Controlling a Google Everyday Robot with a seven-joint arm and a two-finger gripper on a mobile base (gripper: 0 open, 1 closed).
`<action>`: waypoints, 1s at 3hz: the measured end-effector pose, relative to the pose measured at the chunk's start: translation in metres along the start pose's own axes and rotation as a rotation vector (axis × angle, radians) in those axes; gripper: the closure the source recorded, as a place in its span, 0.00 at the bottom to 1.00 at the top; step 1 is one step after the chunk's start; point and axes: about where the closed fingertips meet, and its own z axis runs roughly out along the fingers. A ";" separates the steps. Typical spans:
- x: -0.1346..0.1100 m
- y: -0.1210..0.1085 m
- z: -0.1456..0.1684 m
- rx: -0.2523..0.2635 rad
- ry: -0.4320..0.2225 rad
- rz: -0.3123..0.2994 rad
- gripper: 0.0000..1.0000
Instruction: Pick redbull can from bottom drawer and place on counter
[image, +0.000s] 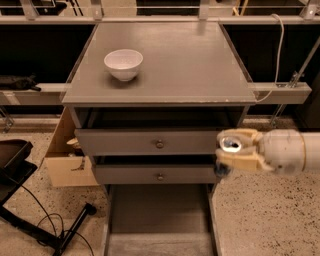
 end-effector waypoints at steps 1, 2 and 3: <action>-0.018 -0.056 0.000 -0.033 -0.028 0.047 1.00; -0.045 -0.124 0.005 -0.067 -0.030 0.122 1.00; -0.071 -0.167 -0.003 -0.050 -0.015 0.143 1.00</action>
Offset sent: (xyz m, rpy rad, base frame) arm 0.2338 -0.0889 0.1722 0.1222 -0.0701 -0.1148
